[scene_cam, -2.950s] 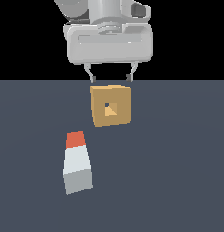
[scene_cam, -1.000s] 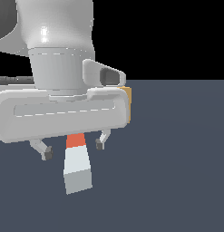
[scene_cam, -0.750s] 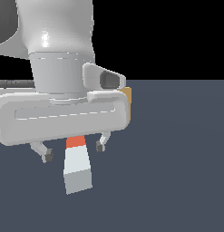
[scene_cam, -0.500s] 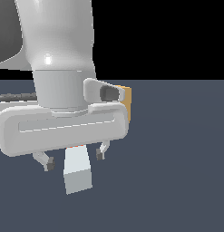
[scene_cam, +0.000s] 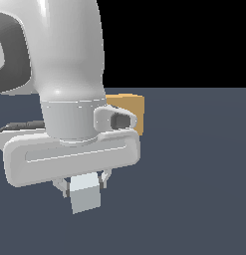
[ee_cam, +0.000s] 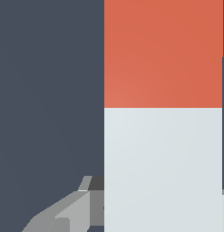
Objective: Insert the peg into the horizontal hole in a box.
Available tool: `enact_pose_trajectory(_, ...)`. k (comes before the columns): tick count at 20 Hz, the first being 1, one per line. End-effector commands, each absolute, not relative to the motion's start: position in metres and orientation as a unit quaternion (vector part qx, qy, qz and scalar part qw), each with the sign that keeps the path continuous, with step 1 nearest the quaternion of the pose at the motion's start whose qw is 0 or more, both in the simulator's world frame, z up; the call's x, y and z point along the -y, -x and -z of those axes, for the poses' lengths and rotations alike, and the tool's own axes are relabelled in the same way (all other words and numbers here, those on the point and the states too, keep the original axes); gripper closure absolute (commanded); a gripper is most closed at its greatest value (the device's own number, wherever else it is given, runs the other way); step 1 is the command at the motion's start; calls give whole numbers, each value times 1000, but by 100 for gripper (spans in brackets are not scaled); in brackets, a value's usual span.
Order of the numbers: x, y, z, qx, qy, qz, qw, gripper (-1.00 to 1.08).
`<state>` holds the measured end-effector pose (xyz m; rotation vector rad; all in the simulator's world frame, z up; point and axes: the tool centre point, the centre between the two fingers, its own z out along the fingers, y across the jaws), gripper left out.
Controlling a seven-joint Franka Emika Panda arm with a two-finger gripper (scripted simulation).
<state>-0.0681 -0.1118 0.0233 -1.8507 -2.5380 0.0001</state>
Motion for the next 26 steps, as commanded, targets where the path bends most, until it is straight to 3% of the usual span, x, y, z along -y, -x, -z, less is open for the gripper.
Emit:
enact_pose_trajectory(1, 112, 68, -23, 808, 589, 0, 0, 108)
enact_pose_trajectory(14, 104, 63, -26, 807, 590, 0, 0, 108)
enact_pose_trajectory(26, 28, 14, -51, 800, 600, 0, 0, 108)
